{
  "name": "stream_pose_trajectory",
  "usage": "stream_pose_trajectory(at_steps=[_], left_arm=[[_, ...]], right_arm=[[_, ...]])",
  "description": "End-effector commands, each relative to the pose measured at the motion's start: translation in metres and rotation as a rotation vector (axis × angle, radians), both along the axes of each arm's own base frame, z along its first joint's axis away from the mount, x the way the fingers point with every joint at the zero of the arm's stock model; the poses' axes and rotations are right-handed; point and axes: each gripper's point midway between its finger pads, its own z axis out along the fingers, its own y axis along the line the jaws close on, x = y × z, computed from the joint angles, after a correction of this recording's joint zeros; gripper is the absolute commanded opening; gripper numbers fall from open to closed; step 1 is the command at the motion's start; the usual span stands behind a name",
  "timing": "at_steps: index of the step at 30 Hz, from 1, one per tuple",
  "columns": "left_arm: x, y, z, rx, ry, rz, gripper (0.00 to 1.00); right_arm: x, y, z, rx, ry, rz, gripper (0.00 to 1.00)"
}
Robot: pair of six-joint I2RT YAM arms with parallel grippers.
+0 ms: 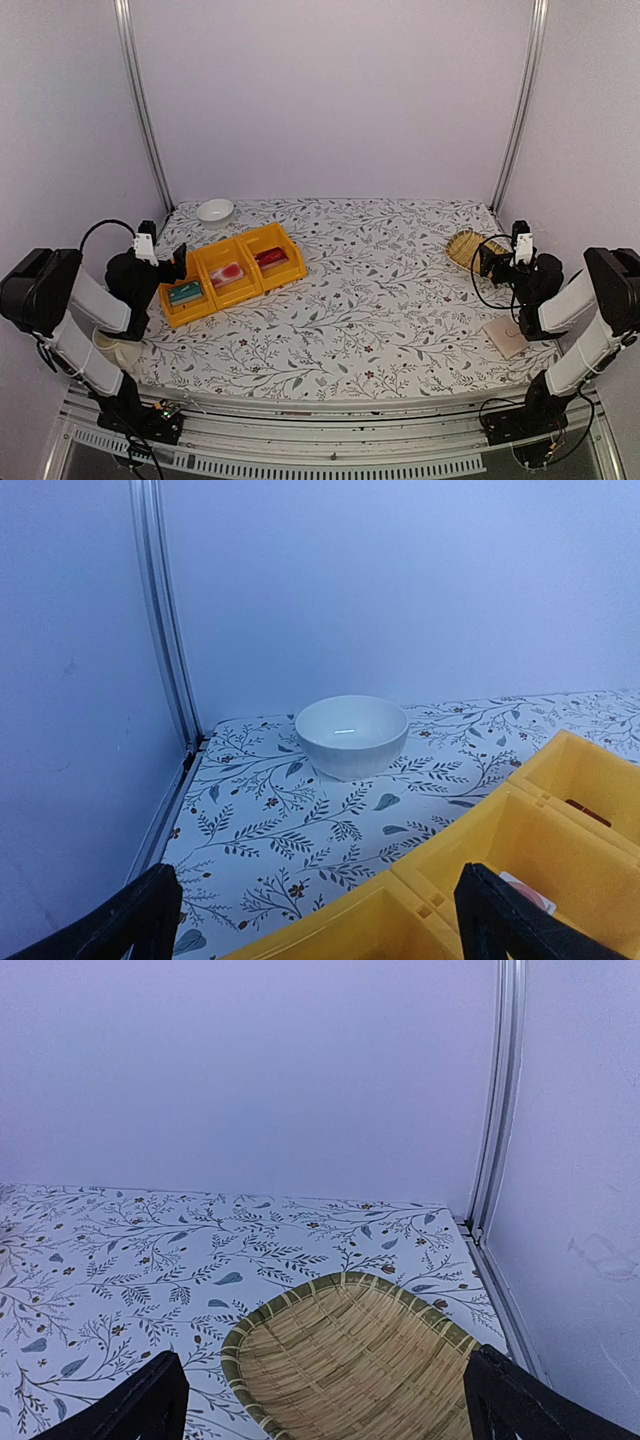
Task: Take the credit cards out of the card holder
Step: Move the card holder to the center of the board.
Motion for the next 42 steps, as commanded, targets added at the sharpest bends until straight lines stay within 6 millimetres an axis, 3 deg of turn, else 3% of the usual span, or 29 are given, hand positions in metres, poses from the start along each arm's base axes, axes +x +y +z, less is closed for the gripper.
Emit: stream_pose_trajectory(at_steps=[1, 4, 6, 8, 11, 15, 18, 21, 25, 27, 30, 35, 39, 42], left_arm=[[-0.002, 0.002, 0.003, 0.006, -0.009, 0.000, 0.98], [-0.002, 0.004, 0.006, 0.000, -0.016, 0.013, 0.99], [-0.003, 0.023, 0.011, -0.040, 0.010, 0.127, 0.98], [-0.003, 0.036, 0.031, -0.065, 0.013, 0.203, 0.98], [-0.013, 0.033, 0.084, -0.081, -0.137, 0.183, 0.98], [-0.020, 0.015, 0.148, -0.130, -0.251, 0.093, 0.98], [-0.019, -0.002, 0.188, -0.161, -0.237, 0.039, 0.98], [-0.023, -0.040, 0.221, -0.142, -0.201, -0.104, 0.98], [-0.032, -0.086, 0.237, -0.164, -0.077, -0.251, 0.98], [-0.039, -0.110, 0.236, -0.175, -0.011, -0.343, 0.98], [-0.053, -0.140, 0.230, -0.173, 0.078, -0.442, 0.98], [-0.071, -0.178, 0.220, -0.175, 0.155, -0.565, 0.99], [-0.082, -0.210, 0.206, -0.194, 0.210, -0.706, 0.98], [-0.086, -0.224, 0.199, -0.190, 0.235, -0.768, 0.98]], right_arm=[[-0.003, 0.001, 0.002, 0.006, -0.003, -0.004, 0.99], [-0.003, 0.001, 0.002, 0.006, -0.001, -0.004, 0.99], [-0.002, 0.001, 0.001, 0.007, 0.003, -0.006, 0.99], [-0.002, 0.000, 0.005, 0.008, -0.001, -0.008, 0.99], [0.005, -0.009, 0.031, 0.023, 0.021, -0.059, 0.99], [-0.012, -0.017, 0.103, 0.130, -0.113, -0.105, 0.99], [-0.033, -0.043, 0.128, 0.410, -0.130, -0.247, 0.99], [-0.043, -0.023, 0.151, 0.438, -0.082, -0.137, 0.99], [-0.044, -0.007, 0.134, 0.494, 0.188, -0.112, 0.99], [-0.046, -0.020, 0.108, 0.497, 0.373, -0.240, 0.99], [-0.064, -0.048, 0.064, 0.437, 0.660, -0.489, 0.99], [-0.115, -0.072, 0.013, 0.401, 0.905, -0.762, 0.99], [-0.131, -0.058, -0.020, 0.495, 0.998, -0.759, 0.99], [-0.149, -0.046, -0.064, 0.585, 1.160, -0.776, 0.99]])
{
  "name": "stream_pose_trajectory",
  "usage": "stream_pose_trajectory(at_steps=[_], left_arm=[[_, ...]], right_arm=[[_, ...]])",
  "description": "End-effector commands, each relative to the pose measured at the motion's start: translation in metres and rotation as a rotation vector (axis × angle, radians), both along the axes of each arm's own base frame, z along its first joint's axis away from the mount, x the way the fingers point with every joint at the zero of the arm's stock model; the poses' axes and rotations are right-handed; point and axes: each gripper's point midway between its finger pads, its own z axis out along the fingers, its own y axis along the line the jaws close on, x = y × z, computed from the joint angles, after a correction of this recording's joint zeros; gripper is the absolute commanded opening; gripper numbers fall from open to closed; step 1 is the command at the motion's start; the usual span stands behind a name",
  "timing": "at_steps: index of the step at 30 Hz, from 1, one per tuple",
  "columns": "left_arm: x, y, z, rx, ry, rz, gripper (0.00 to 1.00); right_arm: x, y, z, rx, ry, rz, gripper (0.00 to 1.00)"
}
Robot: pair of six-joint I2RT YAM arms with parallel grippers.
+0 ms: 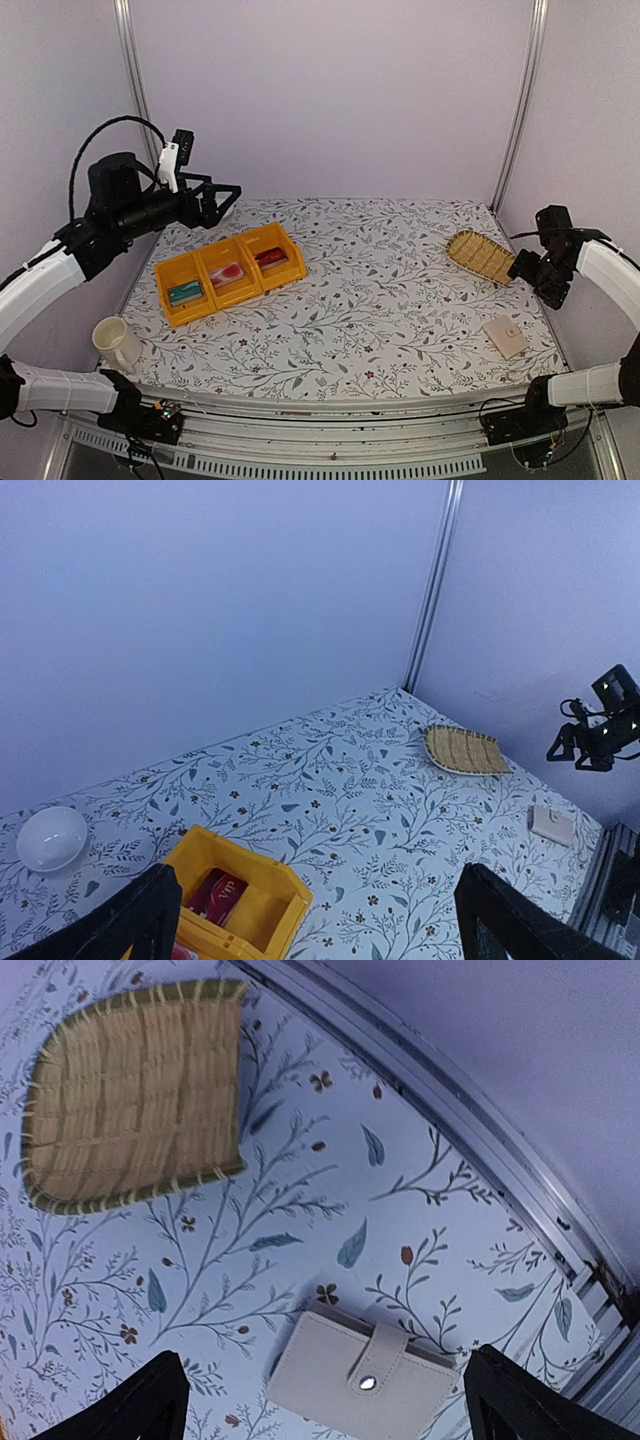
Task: Take the credit cards out of the card holder
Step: Move the card holder to the center of the board.
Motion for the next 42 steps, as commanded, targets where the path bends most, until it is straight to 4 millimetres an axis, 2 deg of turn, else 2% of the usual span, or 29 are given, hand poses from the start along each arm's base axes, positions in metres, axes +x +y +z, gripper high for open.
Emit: stream_pose_trajectory(at_steps=[1, 3, 6, 8, 11, 13, 16, 18, 22, 26, 29, 34, 37, 41, 42], left_arm=[[-0.014, -0.025, -0.016, 0.005, 0.064, -0.137, 0.98], [-0.019, -0.027, -0.013, 0.009, 0.039, -0.147, 0.99], [-0.026, -0.022, -0.009, 0.007, -0.017, -0.145, 0.98], [-0.031, -0.018, -0.008, 0.003, -0.051, -0.135, 0.98], [-0.034, -0.012, -0.007, 0.000, -0.087, -0.115, 0.98], [-0.035, -0.013, -0.007, 0.001, -0.091, -0.117, 0.98], [-0.035, -0.017, -0.008, 0.005, -0.087, -0.131, 0.98], [-0.034, -0.019, -0.011, 0.011, -0.081, -0.136, 0.98], [-0.031, -0.024, -0.012, 0.025, -0.079, -0.139, 0.98], [-0.029, -0.027, -0.010, 0.036, -0.079, -0.144, 0.98], [-0.029, -0.028, -0.008, 0.036, -0.080, -0.145, 0.98], [-0.028, -0.031, -0.011, 0.044, -0.074, -0.151, 0.98], [-0.028, -0.031, -0.011, 0.047, -0.075, -0.150, 0.98], [-0.030, -0.032, -0.012, 0.057, -0.082, -0.150, 0.98], [-0.030, -0.032, -0.012, 0.060, -0.084, -0.148, 0.98]], right_arm=[[-0.047, 0.012, -0.062, 0.161, 0.249, -0.124, 0.99], [-0.065, 0.007, -0.083, 0.175, 0.341, -0.204, 0.99], [-0.079, 0.003, -0.102, 0.215, 0.394, -0.302, 0.99], [-0.078, 0.007, -0.109, 0.247, 0.384, -0.323, 0.99], [-0.063, 0.008, -0.117, 0.273, 0.340, -0.327, 0.99], [-0.051, 0.010, -0.122, 0.289, 0.313, -0.300, 0.99], [-0.048, 0.019, -0.129, 0.341, 0.283, -0.277, 0.99], [-0.051, 0.036, -0.135, 0.435, 0.262, -0.280, 0.95], [-0.068, 0.065, -0.147, 0.550, 0.258, -0.317, 0.79], [-0.068, 0.093, -0.147, 0.615, 0.262, -0.304, 0.65], [-0.065, 0.120, -0.143, 0.627, 0.302, -0.240, 0.64], [-0.069, 0.186, -0.136, 0.644, 0.409, -0.110, 0.65], [-0.059, 0.228, -0.126, 0.677, 0.413, -0.049, 0.65], [-0.040, 0.269, -0.108, 0.626, 0.417, 0.027, 0.68], [-0.039, 0.274, -0.105, 0.603, 0.419, 0.049, 0.69]])
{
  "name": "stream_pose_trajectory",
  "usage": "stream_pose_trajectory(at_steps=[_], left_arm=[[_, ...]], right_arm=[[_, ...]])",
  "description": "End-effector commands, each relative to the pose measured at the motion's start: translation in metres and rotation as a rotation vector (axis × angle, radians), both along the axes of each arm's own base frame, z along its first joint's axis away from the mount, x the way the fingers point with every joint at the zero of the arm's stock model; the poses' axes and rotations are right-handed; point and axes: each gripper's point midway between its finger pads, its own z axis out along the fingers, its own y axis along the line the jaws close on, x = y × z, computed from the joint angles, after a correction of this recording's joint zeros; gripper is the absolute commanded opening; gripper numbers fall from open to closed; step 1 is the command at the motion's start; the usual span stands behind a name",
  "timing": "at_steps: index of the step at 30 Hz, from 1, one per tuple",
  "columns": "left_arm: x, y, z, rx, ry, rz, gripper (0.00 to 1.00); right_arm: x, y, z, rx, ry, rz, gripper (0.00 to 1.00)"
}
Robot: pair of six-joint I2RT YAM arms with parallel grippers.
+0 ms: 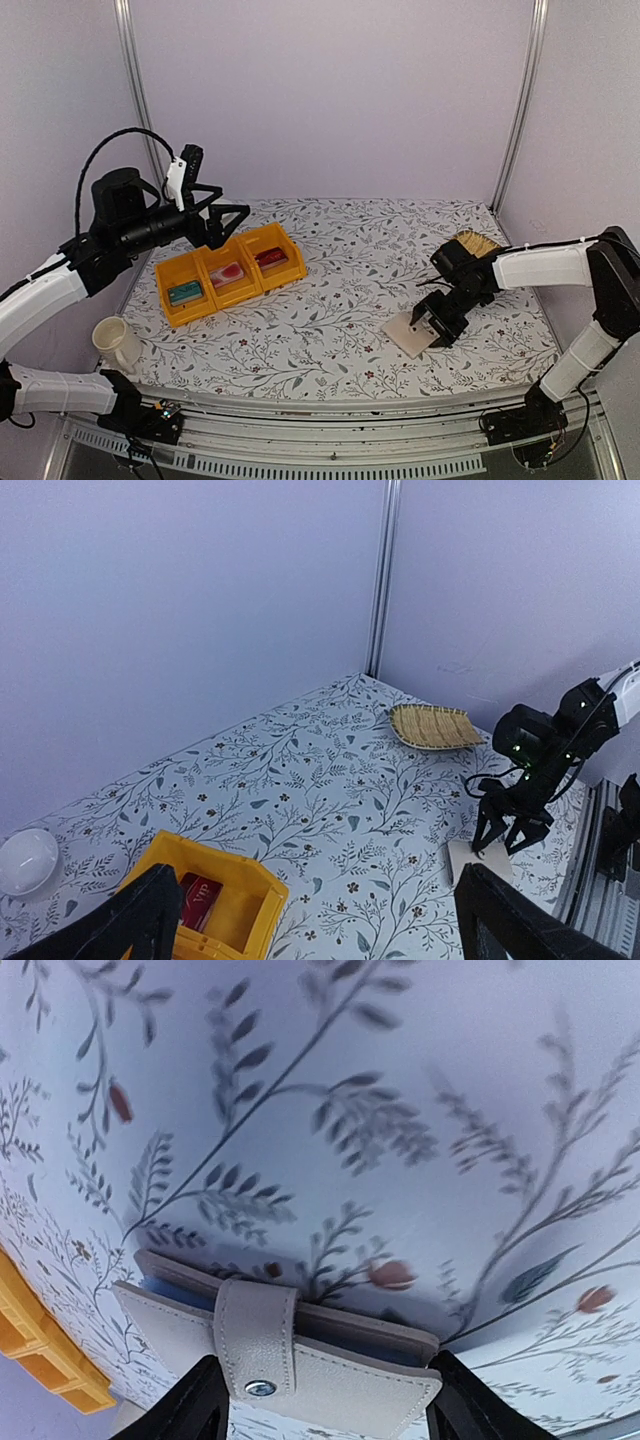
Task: Take the credit cards out of the card holder
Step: Move the card holder to the center of the board, then pick up the card holder from the center of the board.
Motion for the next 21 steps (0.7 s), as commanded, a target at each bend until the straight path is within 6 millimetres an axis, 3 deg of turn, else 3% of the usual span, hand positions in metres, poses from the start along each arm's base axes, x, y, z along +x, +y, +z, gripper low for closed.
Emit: stream_pose_trajectory(at_steps=[1, 4, 5, 9, 14, 16, 18, 21], left_arm=[[-0.004, -0.005, 0.007, 0.013, -0.034, -0.011, 0.98], [-0.005, -0.006, 0.007, 0.018, -0.038, -0.014, 0.98], [-0.006, -0.007, 0.006, 0.019, -0.038, -0.018, 0.98], [-0.009, -0.015, 0.000, 0.027, -0.025, -0.061, 0.98], [-0.010, -0.027, -0.014, 0.049, 0.025, -0.111, 0.98], [-0.010, -0.030, -0.018, 0.056, 0.044, -0.121, 0.98], [-0.008, -0.033, -0.025, 0.061, 0.071, -0.126, 0.98], [-0.007, -0.035, -0.035, 0.063, 0.119, -0.123, 0.98]], right_arm=[[-0.001, 0.029, 0.011, -0.052, 0.040, 0.047, 0.72], [-0.005, 0.026, 0.015, -0.099, 0.017, 0.119, 0.89], [-0.009, 0.023, 0.016, -0.111, 0.013, 0.139, 1.00], [-0.011, 0.022, 0.030, -0.116, -0.072, 0.330, 0.99], [0.027, 0.031, 0.081, -0.273, -0.241, 0.803, 0.99], [0.041, 0.049, 0.097, -0.271, -0.312, 0.984, 0.99], [0.042, 0.065, 0.086, -0.218, -0.320, 1.129, 0.99], [0.039, 0.064, 0.055, -0.219, -0.271, 1.301, 1.00]])
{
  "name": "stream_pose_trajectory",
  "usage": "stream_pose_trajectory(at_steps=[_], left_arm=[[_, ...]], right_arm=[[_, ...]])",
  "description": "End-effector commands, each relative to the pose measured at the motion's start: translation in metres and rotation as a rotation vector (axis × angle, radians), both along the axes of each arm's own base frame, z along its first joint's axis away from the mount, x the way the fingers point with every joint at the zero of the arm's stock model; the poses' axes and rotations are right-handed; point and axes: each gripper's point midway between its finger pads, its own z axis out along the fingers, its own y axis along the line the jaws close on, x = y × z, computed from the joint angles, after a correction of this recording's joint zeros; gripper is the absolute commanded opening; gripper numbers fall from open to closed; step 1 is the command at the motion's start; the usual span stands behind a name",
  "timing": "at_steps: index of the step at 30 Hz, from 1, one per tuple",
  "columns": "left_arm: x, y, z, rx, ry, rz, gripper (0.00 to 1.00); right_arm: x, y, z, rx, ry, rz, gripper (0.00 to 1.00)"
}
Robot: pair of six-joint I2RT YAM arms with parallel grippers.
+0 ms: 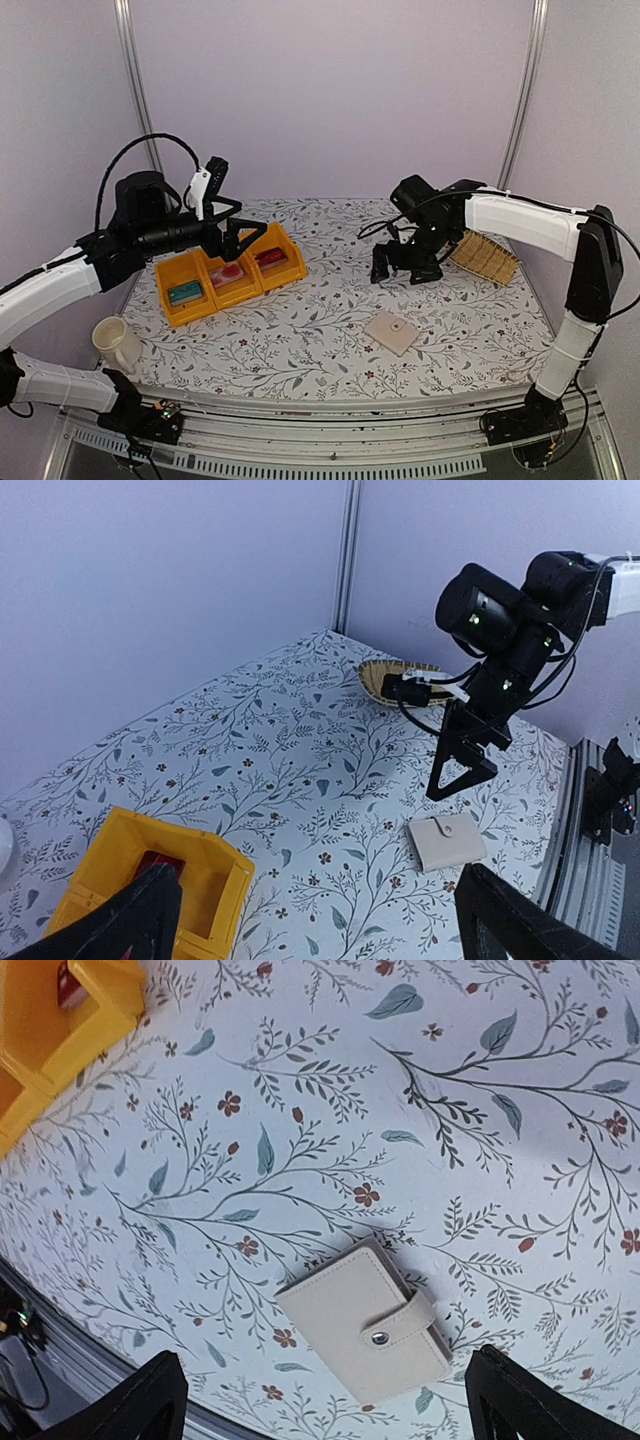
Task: Take the credit cards out of the card holder
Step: Pick up the card holder from the center of the board.
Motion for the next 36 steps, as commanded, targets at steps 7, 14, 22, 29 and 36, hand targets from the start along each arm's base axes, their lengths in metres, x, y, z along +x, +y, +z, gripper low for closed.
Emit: stream_pose_trajectory(at_steps=[7, 14, 22, 29, 36], left_arm=[[-0.008, -0.011, -0.013, -0.007, 0.075, -0.033, 0.98], [-0.009, -0.016, -0.012, -0.001, 0.077, -0.044, 0.98], [-0.011, -0.018, -0.008, 0.003, 0.056, -0.052, 0.98], [-0.012, -0.017, -0.003, 0.012, 0.023, -0.051, 0.98], [-0.011, -0.023, -0.008, 0.005, 0.049, -0.057, 0.98]], right_arm=[[-0.030, 0.012, -0.056, -0.046, 0.093, 0.537, 0.97], [-0.044, -0.011, -0.110, -0.207, 0.172, 0.617, 0.89], [-0.047, -0.010, -0.128, -0.209, 0.226, 0.604, 0.74], [-0.053, -0.001, -0.117, -0.133, 0.211, 0.575, 0.43], [-0.048, 0.025, -0.103, 0.005, 0.162, 0.544, 0.03]])
